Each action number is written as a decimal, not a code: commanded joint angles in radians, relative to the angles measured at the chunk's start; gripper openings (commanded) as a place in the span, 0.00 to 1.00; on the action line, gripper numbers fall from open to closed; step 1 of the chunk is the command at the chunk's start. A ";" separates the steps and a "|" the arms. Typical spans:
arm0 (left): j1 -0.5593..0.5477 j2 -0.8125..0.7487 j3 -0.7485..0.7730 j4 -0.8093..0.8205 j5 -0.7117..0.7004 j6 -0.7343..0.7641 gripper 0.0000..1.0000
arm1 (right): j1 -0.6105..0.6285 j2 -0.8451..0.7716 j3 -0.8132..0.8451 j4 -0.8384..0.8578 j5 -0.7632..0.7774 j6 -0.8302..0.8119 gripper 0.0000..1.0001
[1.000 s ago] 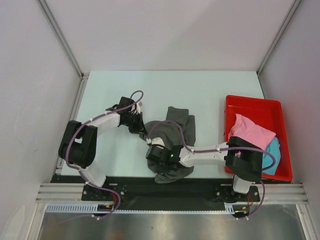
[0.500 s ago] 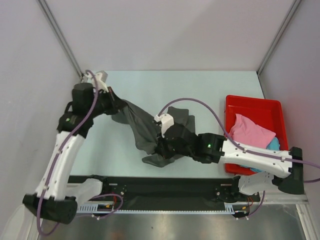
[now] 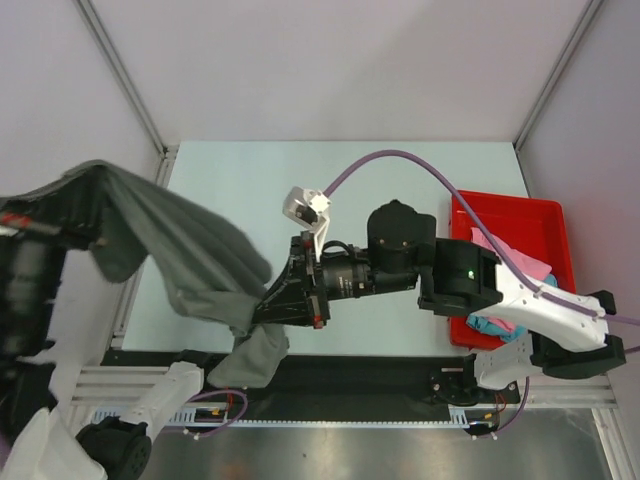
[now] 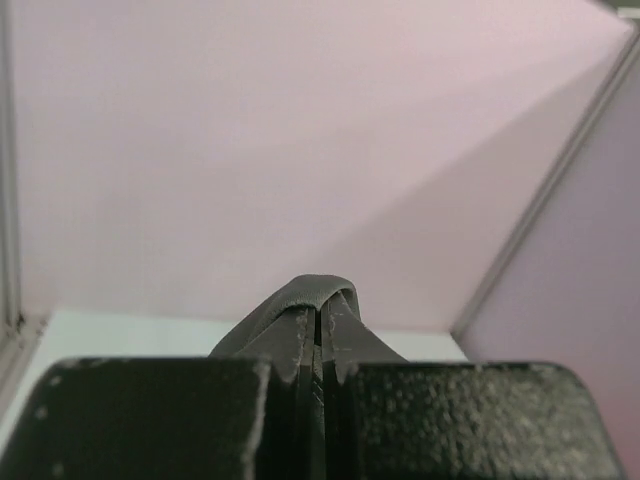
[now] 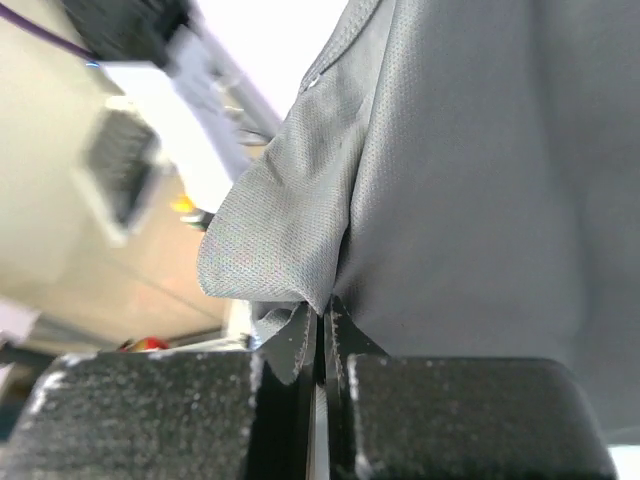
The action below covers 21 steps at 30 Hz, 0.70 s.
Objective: Fold and stack the t-shirts
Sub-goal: Flatten the tshirt out
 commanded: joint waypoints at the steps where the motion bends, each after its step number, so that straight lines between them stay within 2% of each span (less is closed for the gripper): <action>1: -0.009 0.020 0.138 0.034 -0.161 0.082 0.00 | 0.015 0.094 0.167 -0.016 -0.178 -0.009 0.00; 3: -0.024 0.045 0.150 0.101 -0.164 0.101 0.00 | -0.020 0.114 0.177 -0.001 -0.202 -0.015 0.00; 5: -0.024 0.051 0.065 0.174 -0.129 0.121 0.00 | -0.075 0.081 0.115 0.035 -0.222 0.015 0.00; 7: -0.024 0.072 -0.073 0.290 -0.097 0.121 0.00 | -0.204 0.033 -0.058 0.120 -0.258 0.066 0.00; 9: -0.024 0.129 -0.167 0.412 -0.008 0.113 0.00 | -0.360 -0.059 -0.220 0.270 -0.294 0.149 0.00; 10: -0.024 0.156 -0.252 0.454 0.045 0.101 0.00 | -0.419 -0.084 -0.368 0.310 -0.302 0.172 0.00; 12: -0.024 0.224 -0.343 0.602 0.154 0.078 0.00 | -0.525 -0.145 -0.499 0.451 -0.336 0.244 0.00; 13: -0.026 0.312 -0.421 0.653 0.178 0.053 0.00 | -0.637 -0.154 -0.605 0.472 -0.339 0.259 0.00; 15: -0.033 0.423 -0.465 0.772 0.257 0.032 0.00 | -0.742 -0.139 -0.694 0.525 -0.365 0.266 0.00; 16: -0.043 0.569 -0.463 0.796 0.271 0.041 0.00 | -0.826 -0.124 -0.719 0.510 -0.361 0.252 0.02; 17: -0.070 0.644 -0.450 0.810 0.270 0.047 0.00 | -0.870 -0.107 -0.748 0.421 -0.329 0.231 0.05; 18: -0.081 0.743 -0.425 0.822 0.279 0.050 0.00 | -0.902 -0.070 -0.759 0.382 -0.296 0.195 0.06; 19: -0.090 0.920 -0.331 0.807 0.276 0.052 0.00 | -0.965 -0.056 -0.770 0.345 -0.258 0.154 0.05; 20: -0.108 1.031 -0.258 0.770 0.262 0.046 0.00 | -0.997 -0.040 -0.805 0.316 -0.206 0.143 0.06; 21: -0.116 1.128 -0.165 0.659 0.258 0.049 0.00 | -1.026 -0.029 -0.813 0.285 -0.165 0.140 0.09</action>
